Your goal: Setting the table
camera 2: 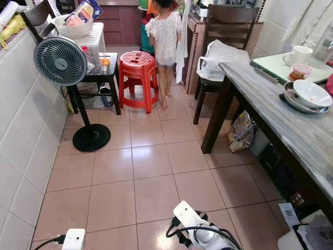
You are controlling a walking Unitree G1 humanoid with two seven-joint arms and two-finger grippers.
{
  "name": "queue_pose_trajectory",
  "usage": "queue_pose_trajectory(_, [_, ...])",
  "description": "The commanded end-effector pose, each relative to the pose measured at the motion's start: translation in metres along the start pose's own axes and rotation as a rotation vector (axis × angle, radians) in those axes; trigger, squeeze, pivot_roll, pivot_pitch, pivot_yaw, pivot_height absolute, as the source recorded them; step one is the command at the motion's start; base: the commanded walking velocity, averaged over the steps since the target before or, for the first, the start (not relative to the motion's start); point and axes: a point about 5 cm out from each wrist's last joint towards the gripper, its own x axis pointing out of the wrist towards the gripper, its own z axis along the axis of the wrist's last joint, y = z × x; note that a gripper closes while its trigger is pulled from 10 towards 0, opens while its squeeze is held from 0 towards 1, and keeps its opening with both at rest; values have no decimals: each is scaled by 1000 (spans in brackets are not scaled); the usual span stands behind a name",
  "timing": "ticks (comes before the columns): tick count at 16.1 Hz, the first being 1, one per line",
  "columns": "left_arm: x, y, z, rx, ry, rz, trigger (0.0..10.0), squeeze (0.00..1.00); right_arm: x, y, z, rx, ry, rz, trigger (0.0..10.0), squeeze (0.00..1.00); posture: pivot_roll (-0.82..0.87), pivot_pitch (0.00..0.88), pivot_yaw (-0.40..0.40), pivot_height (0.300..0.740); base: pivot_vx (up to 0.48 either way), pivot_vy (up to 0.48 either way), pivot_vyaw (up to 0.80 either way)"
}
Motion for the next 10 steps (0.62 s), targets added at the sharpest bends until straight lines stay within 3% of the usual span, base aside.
queue_pose_trajectory(1, [0, 2, -2, 10, 10, 4, 10000, 0, 0, 4, -3, 3, 14, 1, 10000, 0, 65, 0, -43, 740, 0, 0, 0])
queue_pose_trajectory(5, [0, 3, 0, 33, 1, -6, 10000, 0, 0, 6, -6, 3, 20, 0, 10000, 0, 52, 0, -27, 740, 0, 0, 0])
queue_pose_trajectory(10, [0, 4, 2, 48, -1, -15, 10000, 0, 0, 4, -5, 6, 17, -6, 10000, 0, 45, 0, -18, 740, 0, 0, 699])
